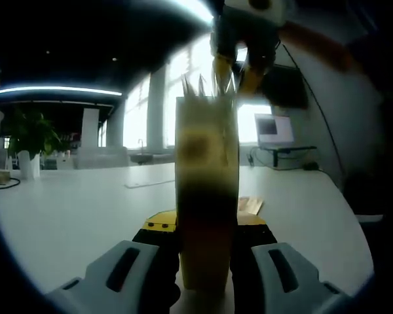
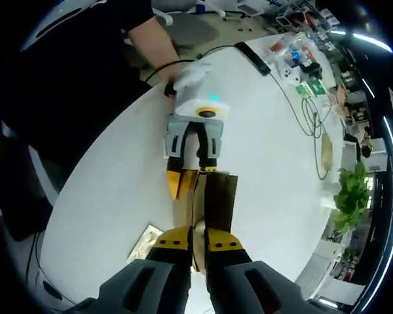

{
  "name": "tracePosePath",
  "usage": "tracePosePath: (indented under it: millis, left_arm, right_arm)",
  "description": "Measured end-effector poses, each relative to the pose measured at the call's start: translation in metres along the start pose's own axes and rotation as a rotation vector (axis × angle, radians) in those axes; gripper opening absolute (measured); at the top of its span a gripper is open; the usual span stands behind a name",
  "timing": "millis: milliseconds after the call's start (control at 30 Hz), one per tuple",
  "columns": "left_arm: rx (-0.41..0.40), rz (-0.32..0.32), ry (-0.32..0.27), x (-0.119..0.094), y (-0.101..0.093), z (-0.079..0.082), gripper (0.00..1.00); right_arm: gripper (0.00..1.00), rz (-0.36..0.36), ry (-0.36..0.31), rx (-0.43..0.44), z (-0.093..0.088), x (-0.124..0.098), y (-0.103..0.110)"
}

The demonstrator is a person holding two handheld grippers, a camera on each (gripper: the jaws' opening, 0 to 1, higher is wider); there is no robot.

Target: Extract single mask from mask box in order stack masks on table

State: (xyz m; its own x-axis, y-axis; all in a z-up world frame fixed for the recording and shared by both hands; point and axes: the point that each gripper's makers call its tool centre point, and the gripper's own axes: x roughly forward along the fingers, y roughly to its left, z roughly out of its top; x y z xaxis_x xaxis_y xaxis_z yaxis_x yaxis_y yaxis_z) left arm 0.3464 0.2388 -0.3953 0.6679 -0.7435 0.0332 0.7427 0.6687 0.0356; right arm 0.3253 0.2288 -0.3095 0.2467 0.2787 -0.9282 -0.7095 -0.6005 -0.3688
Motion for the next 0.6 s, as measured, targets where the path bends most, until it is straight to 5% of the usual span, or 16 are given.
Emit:
tracePosePath:
  millis: [600]
  left_arm:
    - [-0.003,-0.001,0.000,-0.0004,-0.0015,0.0006,0.20]
  right_arm:
    - [0.04,0.059,-0.002,-0.020,0.0055,0.0030,0.0025]
